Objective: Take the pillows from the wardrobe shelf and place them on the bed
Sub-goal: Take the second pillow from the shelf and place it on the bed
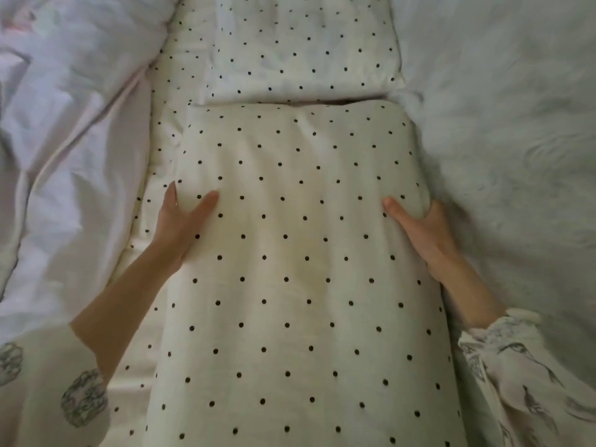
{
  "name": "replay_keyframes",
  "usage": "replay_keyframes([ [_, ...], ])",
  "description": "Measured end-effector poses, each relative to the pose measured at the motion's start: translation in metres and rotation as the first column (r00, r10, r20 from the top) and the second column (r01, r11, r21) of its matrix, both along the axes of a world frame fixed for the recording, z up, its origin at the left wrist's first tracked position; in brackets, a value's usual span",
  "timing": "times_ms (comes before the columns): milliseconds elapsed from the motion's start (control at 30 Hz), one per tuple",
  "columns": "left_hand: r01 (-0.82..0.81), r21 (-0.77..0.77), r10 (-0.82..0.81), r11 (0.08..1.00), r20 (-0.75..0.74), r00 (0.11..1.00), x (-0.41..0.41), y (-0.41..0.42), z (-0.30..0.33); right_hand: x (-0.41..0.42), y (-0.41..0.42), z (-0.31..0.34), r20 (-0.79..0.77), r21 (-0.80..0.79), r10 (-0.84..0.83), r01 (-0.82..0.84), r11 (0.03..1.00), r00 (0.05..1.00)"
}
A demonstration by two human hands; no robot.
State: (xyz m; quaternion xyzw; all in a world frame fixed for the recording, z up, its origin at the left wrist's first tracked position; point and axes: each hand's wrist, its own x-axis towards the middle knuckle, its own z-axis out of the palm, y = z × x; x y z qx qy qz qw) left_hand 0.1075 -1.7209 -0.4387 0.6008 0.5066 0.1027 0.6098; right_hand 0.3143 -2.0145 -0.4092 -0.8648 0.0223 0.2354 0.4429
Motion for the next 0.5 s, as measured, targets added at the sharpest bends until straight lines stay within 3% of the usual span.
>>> replay_keyframes([
  [133,0.099,0.028,-0.098,0.995,-0.033,0.995,0.012,0.010,-0.013,0.008,0.010,-0.002,0.081,-0.038,-0.016,0.019,0.999,0.997],
  [267,0.245,-0.003,-0.232,0.969,-0.328,0.916,0.013,0.007,-0.035,0.002,0.010,-0.016,0.055,-0.106,0.010,-0.004,0.994,0.998],
  [500,0.259,0.104,-0.218,0.960,-0.301,0.928,-0.040,-0.039,-0.026,-0.039,-0.012,-0.010,0.122,-0.184,0.086,-0.063,0.981,0.989],
])
